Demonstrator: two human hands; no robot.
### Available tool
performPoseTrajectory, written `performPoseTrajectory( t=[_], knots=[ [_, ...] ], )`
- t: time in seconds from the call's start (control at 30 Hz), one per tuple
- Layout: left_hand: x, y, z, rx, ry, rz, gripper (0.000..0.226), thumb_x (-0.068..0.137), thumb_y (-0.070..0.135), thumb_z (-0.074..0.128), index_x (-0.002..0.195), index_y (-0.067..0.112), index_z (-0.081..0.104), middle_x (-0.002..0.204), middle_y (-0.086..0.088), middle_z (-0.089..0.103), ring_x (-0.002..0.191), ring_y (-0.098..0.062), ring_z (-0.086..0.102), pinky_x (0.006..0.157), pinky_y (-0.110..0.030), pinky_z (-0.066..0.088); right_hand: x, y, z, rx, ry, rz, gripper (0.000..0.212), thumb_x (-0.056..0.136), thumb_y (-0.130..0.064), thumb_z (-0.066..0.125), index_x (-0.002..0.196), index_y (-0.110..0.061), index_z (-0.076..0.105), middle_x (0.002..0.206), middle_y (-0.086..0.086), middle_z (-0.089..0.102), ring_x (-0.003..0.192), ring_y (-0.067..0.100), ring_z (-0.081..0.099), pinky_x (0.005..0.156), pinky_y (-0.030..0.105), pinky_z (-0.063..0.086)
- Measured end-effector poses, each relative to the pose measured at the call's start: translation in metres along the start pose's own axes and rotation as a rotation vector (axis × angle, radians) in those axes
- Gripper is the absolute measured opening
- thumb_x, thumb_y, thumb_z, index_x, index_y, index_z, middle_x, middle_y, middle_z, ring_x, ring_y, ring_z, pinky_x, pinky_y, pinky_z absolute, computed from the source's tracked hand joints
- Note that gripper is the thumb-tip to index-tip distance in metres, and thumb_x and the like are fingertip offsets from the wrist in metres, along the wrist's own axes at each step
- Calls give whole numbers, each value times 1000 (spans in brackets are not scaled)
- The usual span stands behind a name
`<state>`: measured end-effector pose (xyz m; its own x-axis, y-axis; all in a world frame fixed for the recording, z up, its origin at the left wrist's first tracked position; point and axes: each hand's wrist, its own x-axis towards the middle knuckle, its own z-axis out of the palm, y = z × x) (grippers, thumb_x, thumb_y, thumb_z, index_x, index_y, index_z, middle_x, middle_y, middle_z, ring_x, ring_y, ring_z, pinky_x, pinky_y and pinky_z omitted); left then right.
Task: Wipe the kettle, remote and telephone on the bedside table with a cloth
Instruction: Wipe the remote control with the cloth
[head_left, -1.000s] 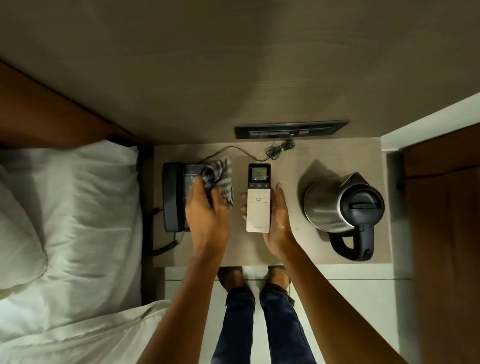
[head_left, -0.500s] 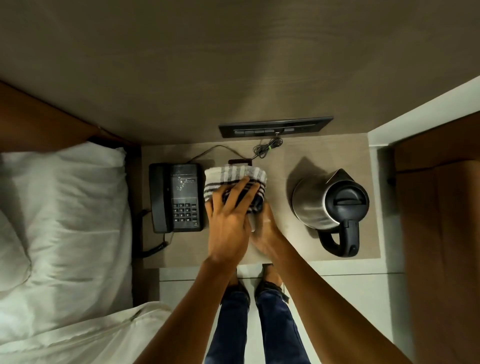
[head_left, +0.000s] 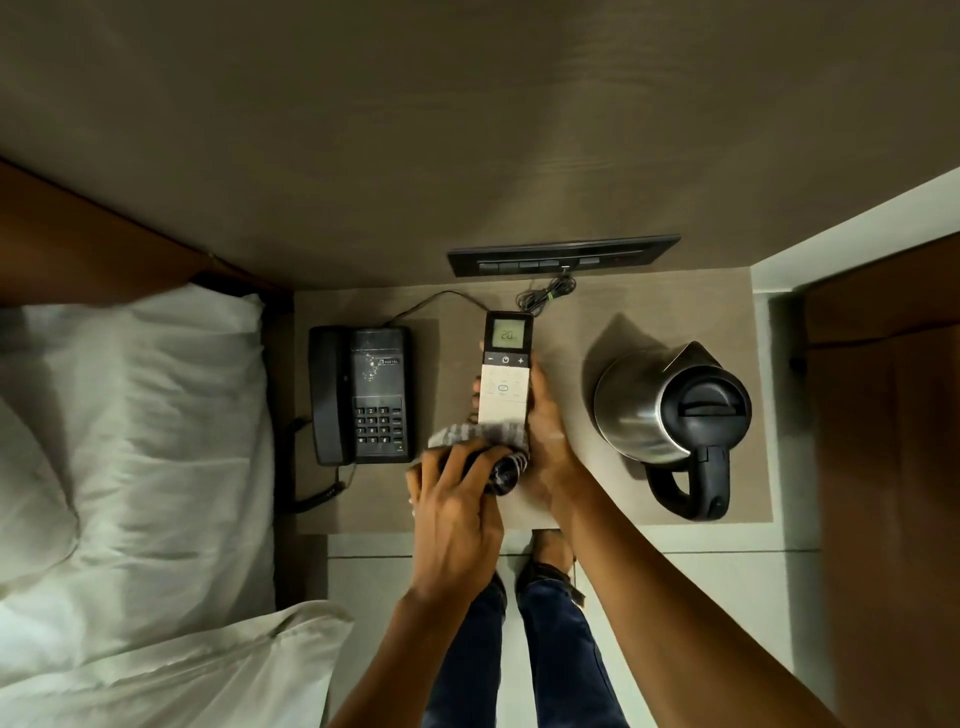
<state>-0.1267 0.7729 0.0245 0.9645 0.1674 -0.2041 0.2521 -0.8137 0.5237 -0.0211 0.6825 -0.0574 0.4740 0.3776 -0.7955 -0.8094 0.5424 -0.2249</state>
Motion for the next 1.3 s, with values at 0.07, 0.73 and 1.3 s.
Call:
performPoseTrajectory(
  t=[0.07,0.73,1.3],
  knots=[
    [-2,2,-1,-53,54,-69,49,76,3,53,119,23,66,124,0,65,108,-29,53,83,-39,40,-1,-1,-2,-32,-17,30,69,103,-72,42,132,-16,69,103,9,70,88,20,68,87,33,55],
    [64,-6,2,123,43,65,53,87,14,45,137,28,59,144,1,55,129,-31,44,99,-46,44,-11,6,2,47,-132,54,64,113,-49,29,112,-18,85,116,6,83,109,18,79,91,30,64],
    [-43,-39,18,77,-186,-9,28,80,17,47,98,23,67,99,6,67,88,-23,54,75,-41,47,19,-11,-3,-74,-129,-4,67,103,-68,47,142,-15,62,111,11,72,89,20,66,82,32,51]
  ],
)
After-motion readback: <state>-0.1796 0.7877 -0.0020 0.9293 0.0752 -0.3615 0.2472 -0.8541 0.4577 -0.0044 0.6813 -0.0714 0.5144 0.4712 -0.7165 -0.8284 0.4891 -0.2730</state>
